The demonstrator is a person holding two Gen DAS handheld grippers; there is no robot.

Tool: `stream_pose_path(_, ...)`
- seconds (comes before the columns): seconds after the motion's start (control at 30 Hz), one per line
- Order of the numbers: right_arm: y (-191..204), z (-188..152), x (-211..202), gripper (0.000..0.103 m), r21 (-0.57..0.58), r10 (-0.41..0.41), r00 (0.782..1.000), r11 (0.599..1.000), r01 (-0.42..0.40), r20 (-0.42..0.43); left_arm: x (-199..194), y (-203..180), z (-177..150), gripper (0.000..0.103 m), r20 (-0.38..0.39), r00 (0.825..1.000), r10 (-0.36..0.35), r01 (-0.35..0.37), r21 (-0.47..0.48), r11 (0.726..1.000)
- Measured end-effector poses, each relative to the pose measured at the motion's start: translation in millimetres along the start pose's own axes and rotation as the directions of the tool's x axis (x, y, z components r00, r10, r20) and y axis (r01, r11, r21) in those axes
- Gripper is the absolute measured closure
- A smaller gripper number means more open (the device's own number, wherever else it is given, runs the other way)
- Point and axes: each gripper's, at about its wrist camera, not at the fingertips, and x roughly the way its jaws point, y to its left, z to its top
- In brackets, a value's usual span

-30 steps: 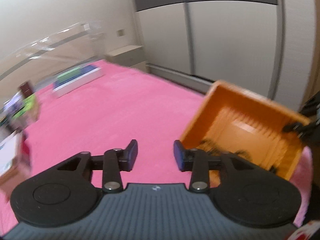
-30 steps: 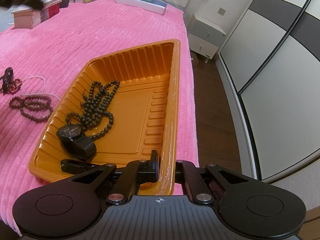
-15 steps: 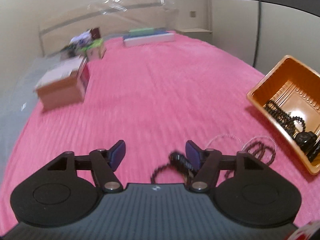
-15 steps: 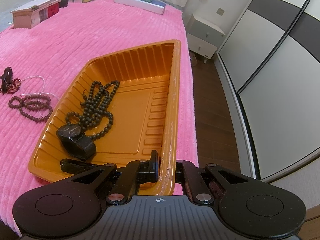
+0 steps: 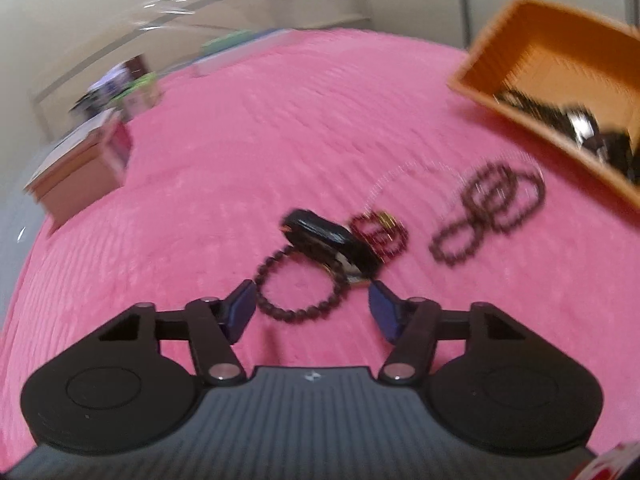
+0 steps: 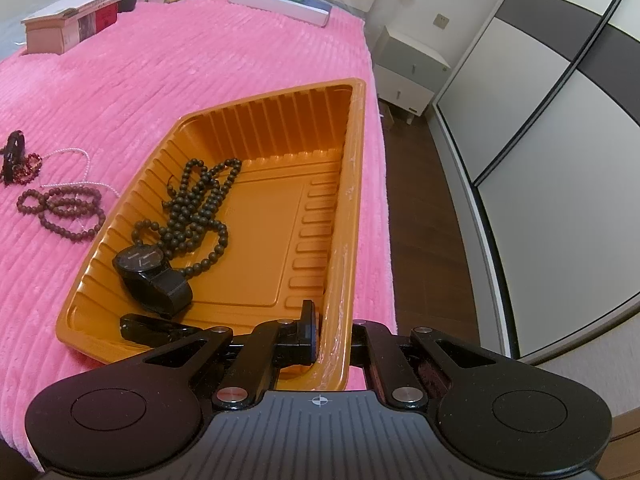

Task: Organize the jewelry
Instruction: 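Return the left gripper to the pile and grasp a dark bead bracelet, then carry the bead bracelet into the orange tray and open the left gripper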

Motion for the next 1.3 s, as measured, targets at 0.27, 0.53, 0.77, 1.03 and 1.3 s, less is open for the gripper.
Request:
stream_pose_path(0.27, 0.4, -0.2, 2.6, 0.099, -0.002, -0.007, 1.000, 1.000, 0.007, -0.009, 19.8, -0.7, -0.4, 0.073, -0.046, 0.997, -0.065, 0.071, 0.130, 0.989)
stream_pose_path(0.53, 1.3, -0.6, 4.2, 0.099, 0.000, -0.010, 1.000, 1.000, 0.010, -0.011, 16.4, 7.5, 6.5, 0.097, -0.086, 0.992, -0.094, 0.102, 0.100, 0.990)
stream_pose_path(0.77, 1.1, -0.3, 3.3, 0.099, -0.002, -0.007, 1.000, 1.000, 0.007, -0.008, -15.4, 22.1, 12.5, 0.097, -0.047, 0.996, -0.078, 0.078, -0.008, 0.997)
stream_pose_path(1.03, 1.5, -0.5, 2.4, 0.099, -0.003, -0.006, 1.000, 1.000, 0.006, -0.006, -44.0, 18.4, 31.6, 0.097, 0.002, 0.996, -0.091, 0.091, -0.079, 0.993)
stream_pose_path(1.3, 1.2, -0.4, 1.7, 0.099, -0.002, -0.006, 1.000, 1.000, 0.006, -0.006, -59.3, -6.4, 56.7, 0.097, 0.063, 0.988, -0.140, 0.145, -0.087, 0.986)
